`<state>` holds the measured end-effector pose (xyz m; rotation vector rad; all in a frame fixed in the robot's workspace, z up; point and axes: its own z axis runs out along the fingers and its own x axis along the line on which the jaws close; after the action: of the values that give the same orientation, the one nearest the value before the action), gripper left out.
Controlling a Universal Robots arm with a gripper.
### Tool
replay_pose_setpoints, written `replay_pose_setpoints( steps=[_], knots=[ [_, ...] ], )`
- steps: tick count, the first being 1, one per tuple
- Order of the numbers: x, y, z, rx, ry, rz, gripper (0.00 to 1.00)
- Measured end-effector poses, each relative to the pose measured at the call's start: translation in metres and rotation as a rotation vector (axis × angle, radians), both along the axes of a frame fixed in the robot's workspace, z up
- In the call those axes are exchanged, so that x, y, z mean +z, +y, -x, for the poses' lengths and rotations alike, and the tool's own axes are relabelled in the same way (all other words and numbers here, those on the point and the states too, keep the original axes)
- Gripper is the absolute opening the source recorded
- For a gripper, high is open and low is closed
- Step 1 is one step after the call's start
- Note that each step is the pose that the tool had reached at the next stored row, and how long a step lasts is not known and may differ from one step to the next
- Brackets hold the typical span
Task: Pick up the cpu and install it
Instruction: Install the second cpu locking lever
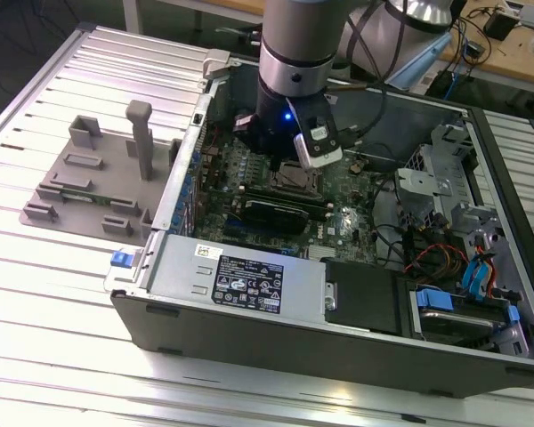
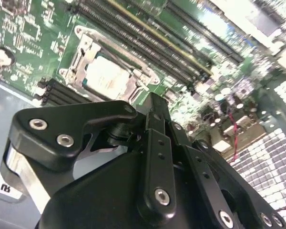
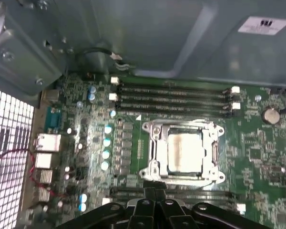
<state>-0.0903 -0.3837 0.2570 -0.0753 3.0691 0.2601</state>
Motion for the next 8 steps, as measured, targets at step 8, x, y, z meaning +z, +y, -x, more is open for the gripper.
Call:
replay_pose_setpoints(
  steps=[8],
  knots=[
    [-0.0014, 0.0, -0.023, -0.008, 0.0144, 0.0203, 0.11]
  ],
)
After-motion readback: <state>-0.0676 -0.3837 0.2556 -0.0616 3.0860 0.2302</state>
